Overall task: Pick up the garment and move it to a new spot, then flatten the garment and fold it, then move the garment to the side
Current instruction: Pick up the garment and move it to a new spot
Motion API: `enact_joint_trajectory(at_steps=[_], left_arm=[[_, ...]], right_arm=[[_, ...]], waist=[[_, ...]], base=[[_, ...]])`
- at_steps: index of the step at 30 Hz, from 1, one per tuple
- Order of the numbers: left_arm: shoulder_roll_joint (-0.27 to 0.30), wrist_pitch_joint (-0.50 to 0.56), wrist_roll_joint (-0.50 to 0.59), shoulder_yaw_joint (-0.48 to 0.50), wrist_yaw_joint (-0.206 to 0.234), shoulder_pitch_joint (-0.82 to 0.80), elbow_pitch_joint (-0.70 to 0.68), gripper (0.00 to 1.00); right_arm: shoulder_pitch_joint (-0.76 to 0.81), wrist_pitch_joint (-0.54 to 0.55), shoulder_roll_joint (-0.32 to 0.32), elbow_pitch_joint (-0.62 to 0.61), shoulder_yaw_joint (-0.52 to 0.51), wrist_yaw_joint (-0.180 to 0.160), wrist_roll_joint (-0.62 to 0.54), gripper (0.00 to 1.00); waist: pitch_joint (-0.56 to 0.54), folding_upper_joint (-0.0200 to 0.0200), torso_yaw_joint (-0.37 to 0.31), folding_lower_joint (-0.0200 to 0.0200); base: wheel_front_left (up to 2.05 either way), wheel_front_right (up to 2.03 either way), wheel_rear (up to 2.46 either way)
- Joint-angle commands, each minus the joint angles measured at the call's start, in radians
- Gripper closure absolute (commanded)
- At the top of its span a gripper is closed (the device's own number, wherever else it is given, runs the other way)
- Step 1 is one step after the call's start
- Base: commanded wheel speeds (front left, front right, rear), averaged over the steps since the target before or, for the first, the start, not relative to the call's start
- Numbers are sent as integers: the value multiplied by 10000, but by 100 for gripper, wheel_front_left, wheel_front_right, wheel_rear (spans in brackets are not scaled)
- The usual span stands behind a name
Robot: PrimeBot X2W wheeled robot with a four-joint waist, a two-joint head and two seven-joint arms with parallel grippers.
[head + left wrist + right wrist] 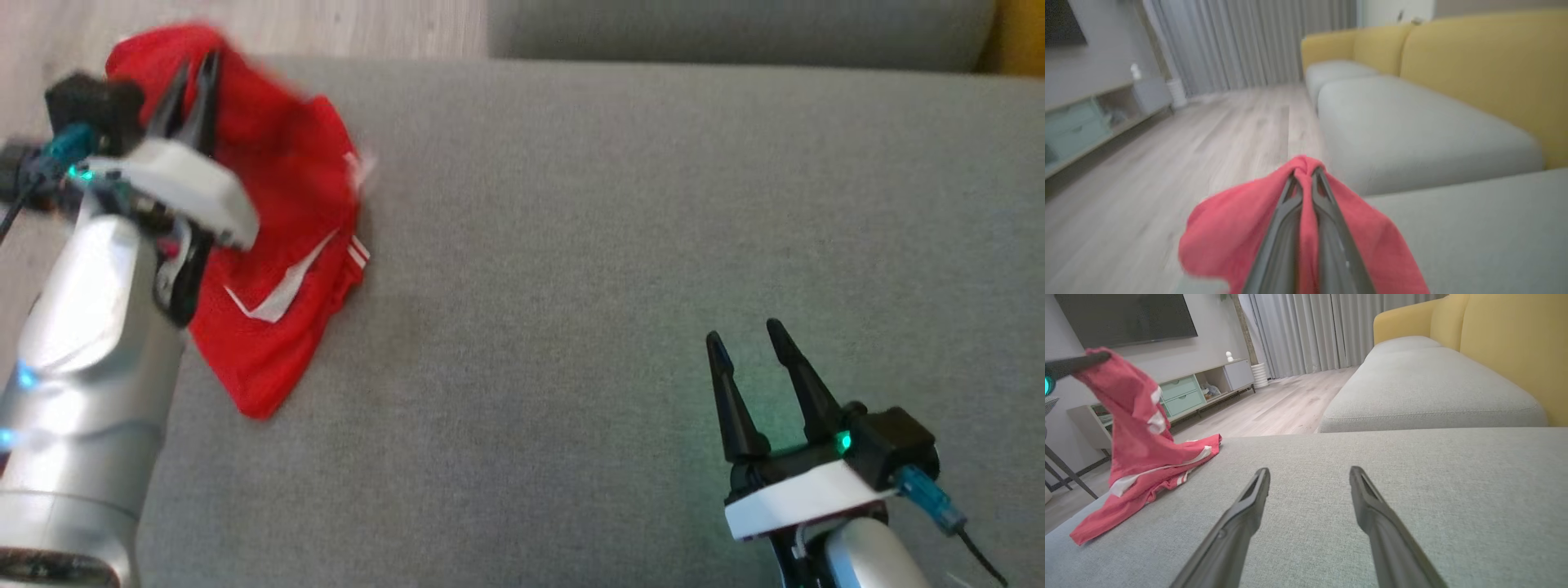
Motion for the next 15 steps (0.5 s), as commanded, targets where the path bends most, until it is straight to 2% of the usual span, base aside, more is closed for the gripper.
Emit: enact_joint_trajectory(at_steps=[1, 4, 7, 15], left_arm=[[308, -287, 19, 224, -43, -714, -548, 100], [184, -912, -145, -237, -60, -840, -1431, 100], [224, -1070, -481, -987, -64, -918, -2460, 100], [419, -134, -1588, -2634, -67, -857, -4478, 100]], right_arm=[[-72, -109, -52, -269, 204, 77, 92, 0], [49, -109, -52, -247, 218, 77, 224, 0], [138, -109, -52, -263, 236, 77, 439, 0], [145, -109, -52, -221, 301, 77, 1207, 0]], waist=[[-331, 0, -48, 1], [-677, 0, -159, 1], [-908, 0, -348, 1], [-916, 0, -1196, 1]], base=[[0, 0, 0], [0, 0, 0], [0, 0, 0], [0, 0, 0]])
